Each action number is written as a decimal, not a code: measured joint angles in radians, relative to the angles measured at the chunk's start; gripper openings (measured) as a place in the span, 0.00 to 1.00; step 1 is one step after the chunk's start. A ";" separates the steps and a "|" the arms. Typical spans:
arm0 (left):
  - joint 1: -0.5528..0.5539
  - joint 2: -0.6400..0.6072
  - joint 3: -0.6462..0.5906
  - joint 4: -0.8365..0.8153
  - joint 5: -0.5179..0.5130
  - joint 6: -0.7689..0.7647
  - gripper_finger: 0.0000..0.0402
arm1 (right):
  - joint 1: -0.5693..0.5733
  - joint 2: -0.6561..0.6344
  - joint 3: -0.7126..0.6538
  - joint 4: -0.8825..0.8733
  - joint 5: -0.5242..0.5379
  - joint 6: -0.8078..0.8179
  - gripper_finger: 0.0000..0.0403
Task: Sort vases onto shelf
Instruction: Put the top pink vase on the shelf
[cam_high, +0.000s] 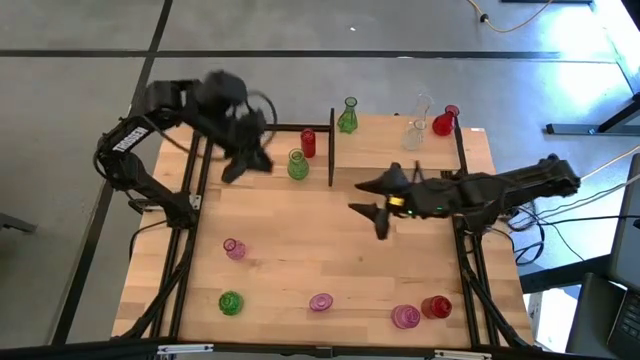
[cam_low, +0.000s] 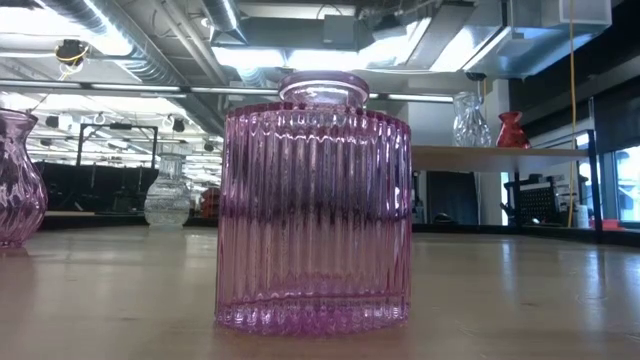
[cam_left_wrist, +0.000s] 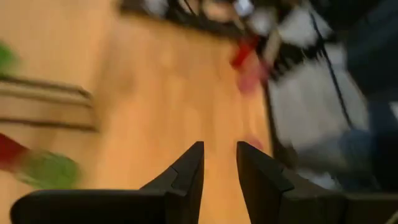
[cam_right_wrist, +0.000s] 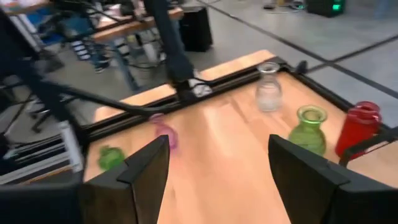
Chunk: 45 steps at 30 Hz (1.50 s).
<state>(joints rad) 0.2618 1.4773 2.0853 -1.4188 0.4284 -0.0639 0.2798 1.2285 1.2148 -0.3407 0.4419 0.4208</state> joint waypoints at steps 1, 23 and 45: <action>-0.031 -0.001 -0.013 -0.033 -0.002 0.000 0.22 | 0.011 -0.012 0.000 -0.013 -0.001 0.001 0.62; -0.592 -0.128 -0.763 -0.054 -0.456 -0.898 0.22 | 0.037 -0.036 0.000 -0.264 -0.020 0.044 0.62; -0.596 -0.131 -1.097 0.235 -0.318 -1.131 0.08 | 0.036 -0.082 0.000 -0.291 -0.145 0.046 0.62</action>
<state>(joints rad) -0.3340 1.3466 0.9882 -1.1836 0.1103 -1.1950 0.3158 1.1469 1.2148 -0.6319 0.2967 0.4671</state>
